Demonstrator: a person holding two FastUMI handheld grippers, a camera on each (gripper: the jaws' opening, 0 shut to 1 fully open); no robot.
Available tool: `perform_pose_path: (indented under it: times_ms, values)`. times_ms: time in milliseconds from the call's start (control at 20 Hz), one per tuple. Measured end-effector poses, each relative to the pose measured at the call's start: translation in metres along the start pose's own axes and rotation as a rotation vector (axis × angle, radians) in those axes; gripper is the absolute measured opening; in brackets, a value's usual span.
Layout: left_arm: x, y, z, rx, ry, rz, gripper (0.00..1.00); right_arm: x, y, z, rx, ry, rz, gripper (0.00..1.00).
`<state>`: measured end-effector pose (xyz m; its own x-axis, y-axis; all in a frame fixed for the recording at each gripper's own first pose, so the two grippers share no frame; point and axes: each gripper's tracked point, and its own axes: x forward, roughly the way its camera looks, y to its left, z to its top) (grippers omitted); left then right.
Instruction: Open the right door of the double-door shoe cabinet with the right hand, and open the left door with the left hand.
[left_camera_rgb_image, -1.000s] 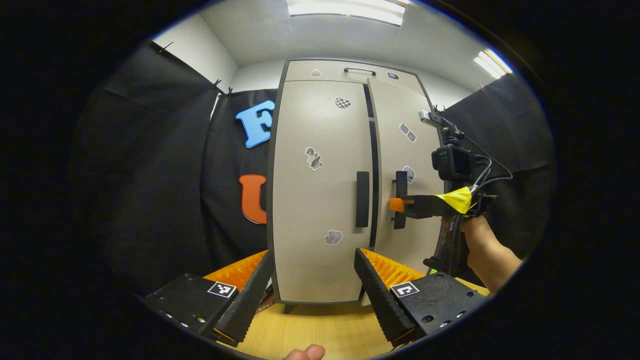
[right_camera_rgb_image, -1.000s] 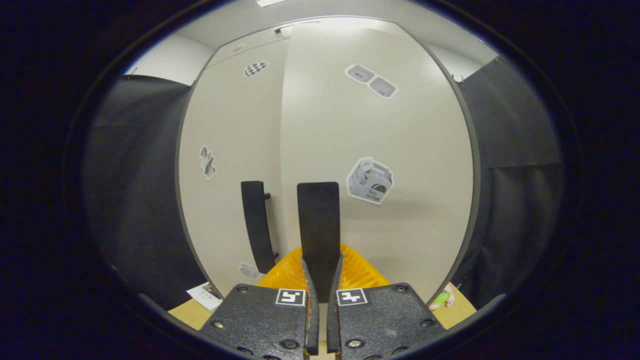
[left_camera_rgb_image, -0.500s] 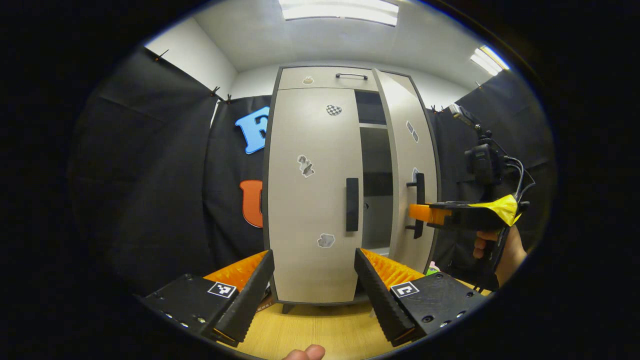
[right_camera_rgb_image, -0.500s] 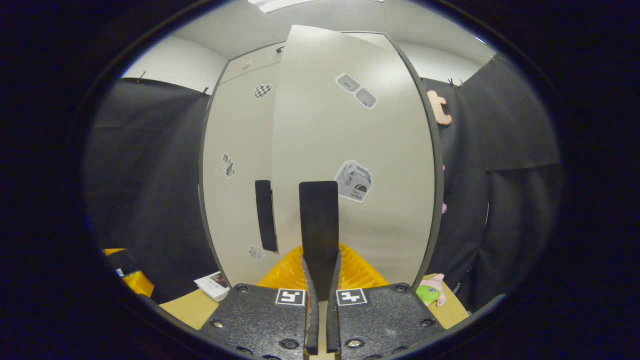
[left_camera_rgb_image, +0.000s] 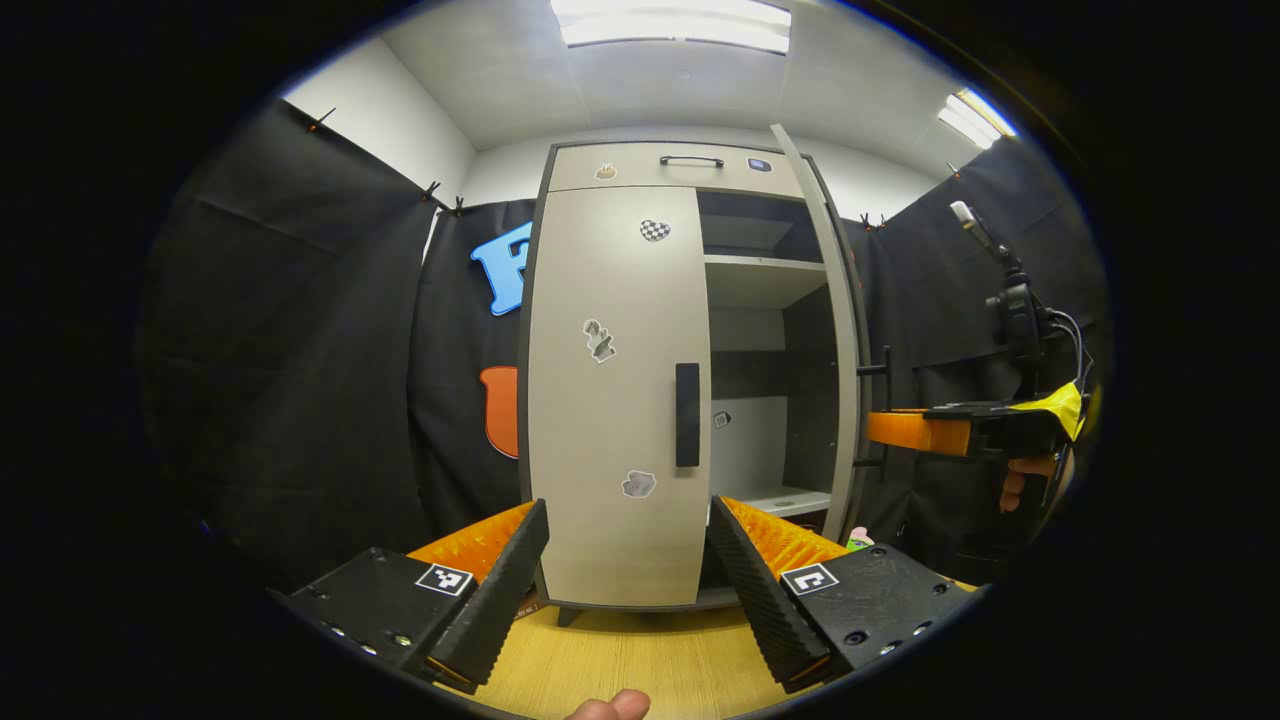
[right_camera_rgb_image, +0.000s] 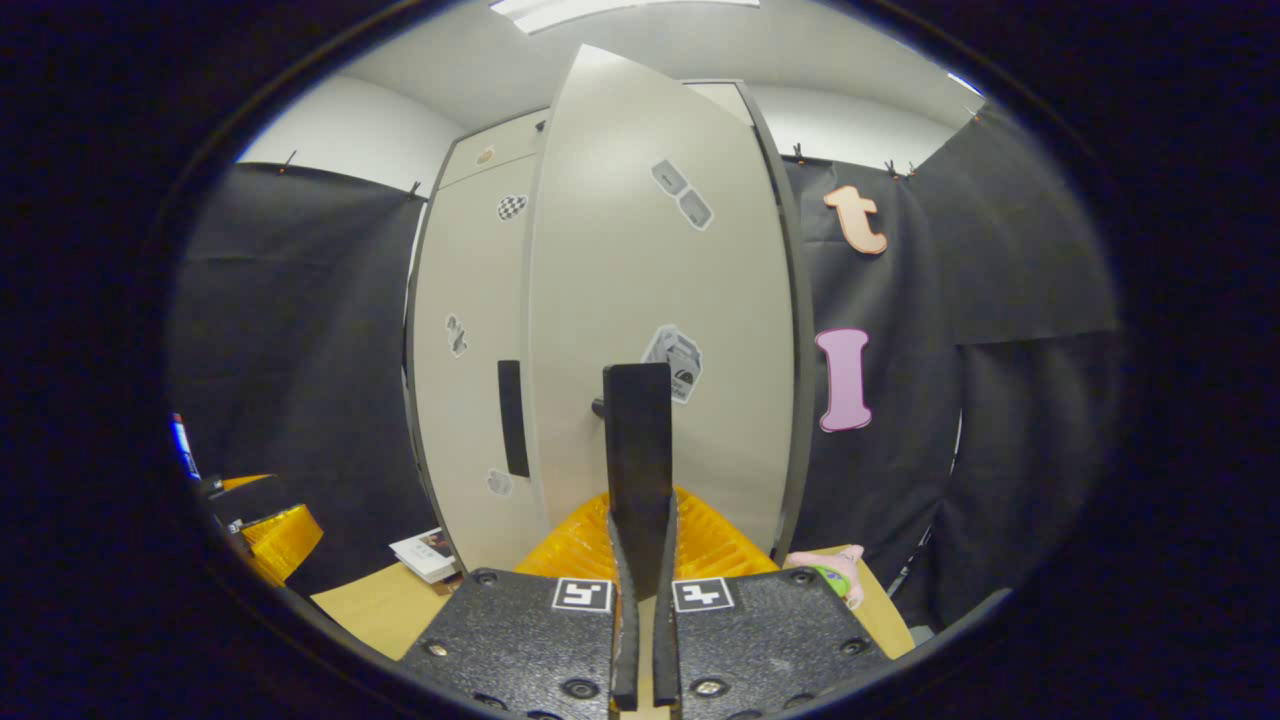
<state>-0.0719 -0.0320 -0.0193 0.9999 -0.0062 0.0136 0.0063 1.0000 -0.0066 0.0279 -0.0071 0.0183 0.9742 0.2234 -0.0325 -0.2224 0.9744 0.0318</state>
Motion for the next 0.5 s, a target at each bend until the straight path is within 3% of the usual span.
perform_pose_path:
  times_ms: [500]
  values:
    - [0.013, -0.035, -0.002, -0.008, 0.023, -0.064, 0.96, -0.038, -0.067, 0.001, -0.029, -0.016, -0.145, 0.08]
